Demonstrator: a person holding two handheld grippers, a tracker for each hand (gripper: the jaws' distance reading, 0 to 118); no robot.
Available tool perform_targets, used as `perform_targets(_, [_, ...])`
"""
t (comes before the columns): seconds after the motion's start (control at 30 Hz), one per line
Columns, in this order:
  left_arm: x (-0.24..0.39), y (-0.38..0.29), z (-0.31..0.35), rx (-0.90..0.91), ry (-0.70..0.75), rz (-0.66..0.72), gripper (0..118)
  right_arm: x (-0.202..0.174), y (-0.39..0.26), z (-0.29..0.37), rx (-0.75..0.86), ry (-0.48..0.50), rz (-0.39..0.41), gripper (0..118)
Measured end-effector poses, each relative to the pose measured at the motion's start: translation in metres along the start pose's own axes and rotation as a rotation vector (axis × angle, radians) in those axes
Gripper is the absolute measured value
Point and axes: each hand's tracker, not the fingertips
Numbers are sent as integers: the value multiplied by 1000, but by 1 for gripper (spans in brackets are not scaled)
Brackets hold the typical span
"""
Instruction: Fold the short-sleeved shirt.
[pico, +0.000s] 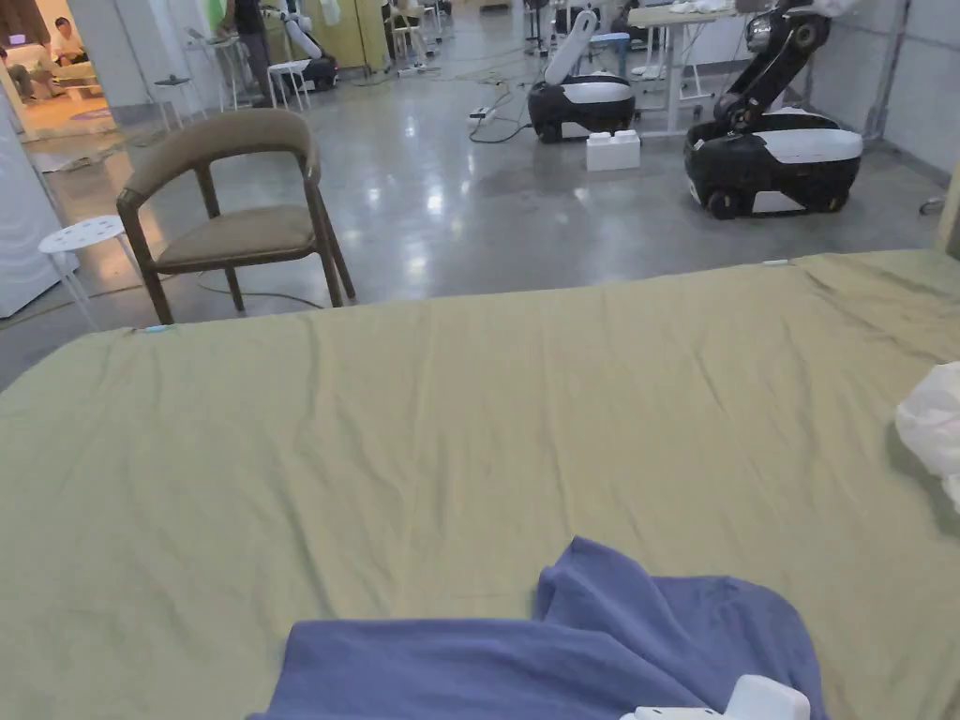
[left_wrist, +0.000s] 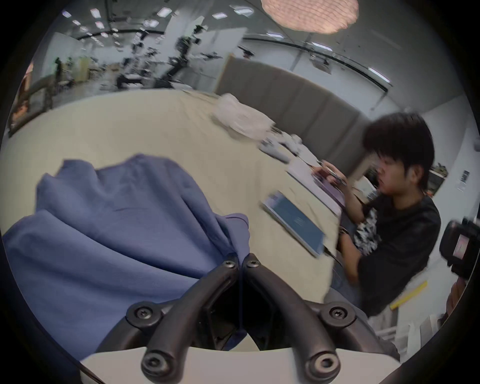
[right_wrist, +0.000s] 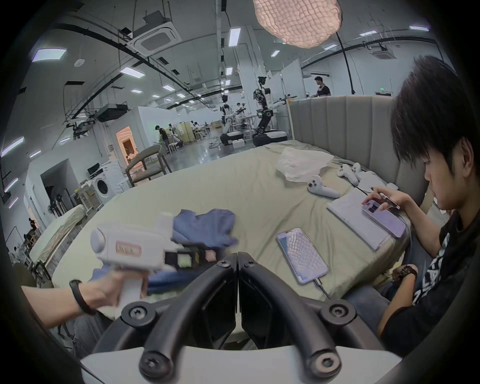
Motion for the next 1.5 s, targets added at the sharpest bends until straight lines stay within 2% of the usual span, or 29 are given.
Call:
perform_targets(0.1, [23, -15, -5, -39, 8, -52, 0, 1, -3, 0, -6, -3, -15, 0])
perform_targets(0.13, [24, -17, 1, -49, 17, -88, 8, 4, -6, -3, -9, 13, -22, 0])
perform_targets(0.23, [13, -15, 35, 11, -43, -46, 78, -2, 2, -17, -12, 55, -11, 0])
perform_targets(0.27, [9, -14, 55, 36, -22, -67, 88, -10, 11, -21, -2, 76, 14, 0])
perform_targets(0.4, [4, -11, 166, 267, 177, -141, 87, -35, 37, -27, 90, 157, 105, 0])
perform_targets(0.47, [7, -18, 229, 420, 343, -113, 87, -48, 45, -28, 134, 182, 139, 0])
perform_targets(0.6, [20, -42, 323, 610, 597, -94, 86, -68, 57, -22, 216, 197, 209, 0])
perform_targets(0.63, [28, -52, 342, 664, 663, -120, 83, -71, 60, -20, 234, 205, 220, 0])
perform_targets(0.67, [37, -61, 357, 715, 741, -128, 76, -74, 62, -20, 246, 211, 228, 0])
perform_targets(0.73, [53, -75, 379, 775, 846, -48, 66, -78, 64, -19, 268, 228, 239, 0])
perform_targets(0.83, [68, -98, 405, 858, 867, 22, 37, -82, 62, -20, 279, 243, 243, 0])
perform_targets(0.87, [72, -99, 408, 849, 887, 23, 22, -83, 61, -20, 276, 241, 241, 0])
perform_targets(0.93, [79, -104, 411, 834, 953, 1, 6, -85, 60, -20, 268, 235, 239, 0])
perform_targets(0.97, [81, -106, 412, 820, 971, -20, 2, -85, 58, -18, 268, 228, 242, 0])
perform_targets(1.07, [79, -105, 415, 796, 963, -23, 0, -85, 56, -14, 271, 197, 249, 0])
perform_targets(1.5, [60, -95, 400, 711, 923, -40, 0, -69, 53, -26, 239, 181, 205, 0])
